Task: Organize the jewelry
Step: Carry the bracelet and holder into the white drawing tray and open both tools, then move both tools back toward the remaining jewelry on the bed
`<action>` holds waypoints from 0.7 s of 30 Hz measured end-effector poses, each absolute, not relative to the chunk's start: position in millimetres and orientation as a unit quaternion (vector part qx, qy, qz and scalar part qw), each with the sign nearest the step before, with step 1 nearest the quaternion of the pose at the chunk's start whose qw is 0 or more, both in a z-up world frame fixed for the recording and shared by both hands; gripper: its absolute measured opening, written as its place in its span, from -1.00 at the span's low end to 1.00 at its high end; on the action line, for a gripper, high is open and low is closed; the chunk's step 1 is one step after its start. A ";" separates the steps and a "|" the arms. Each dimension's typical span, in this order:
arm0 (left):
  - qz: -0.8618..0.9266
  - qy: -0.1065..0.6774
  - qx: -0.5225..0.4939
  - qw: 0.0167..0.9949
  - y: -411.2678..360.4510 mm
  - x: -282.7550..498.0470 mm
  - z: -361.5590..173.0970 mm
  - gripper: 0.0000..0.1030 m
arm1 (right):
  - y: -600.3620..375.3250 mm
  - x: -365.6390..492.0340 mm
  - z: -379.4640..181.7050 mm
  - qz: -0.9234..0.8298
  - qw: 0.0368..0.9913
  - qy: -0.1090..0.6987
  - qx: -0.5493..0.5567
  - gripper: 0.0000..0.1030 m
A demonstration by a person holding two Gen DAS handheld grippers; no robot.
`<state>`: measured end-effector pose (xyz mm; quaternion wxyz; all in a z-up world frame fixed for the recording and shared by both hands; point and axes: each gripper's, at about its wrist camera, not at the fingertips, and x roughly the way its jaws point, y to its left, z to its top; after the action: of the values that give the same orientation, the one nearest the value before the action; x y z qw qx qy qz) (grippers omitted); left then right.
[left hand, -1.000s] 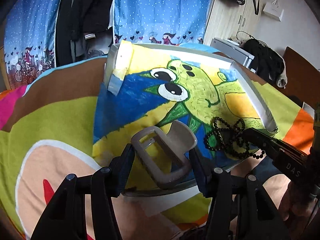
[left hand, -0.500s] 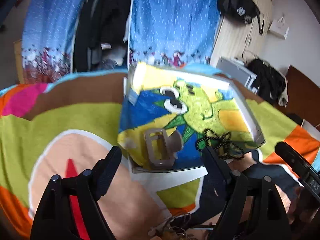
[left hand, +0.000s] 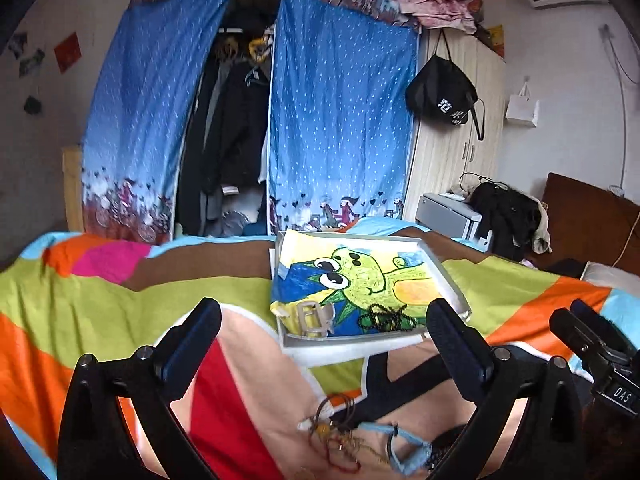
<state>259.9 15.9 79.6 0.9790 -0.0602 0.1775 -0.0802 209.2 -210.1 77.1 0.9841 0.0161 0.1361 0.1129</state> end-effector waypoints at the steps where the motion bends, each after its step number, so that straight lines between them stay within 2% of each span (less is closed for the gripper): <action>1: -0.078 0.177 -0.058 0.979 14.4 246.4 80.1 0.95 | -209.3 200.4 77.0 0.112 0.985 0.133 0.012 1.00; 13: -0.094 0.180 -0.028 0.979 6.2 150.1 63.5 0.95 | -214.2 115.6 58.2 0.103 0.983 0.148 0.013 1.00; 21: -0.104 0.233 -0.011 0.967 0.1 127.4 29.3 0.95 | -219.4 96.4 30.8 0.096 0.967 0.233 0.029 1.00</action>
<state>127.4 0.1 29.3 0.9669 -0.0111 0.2331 -0.1035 96.4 -219.4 30.8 0.9672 0.0286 0.2334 0.0958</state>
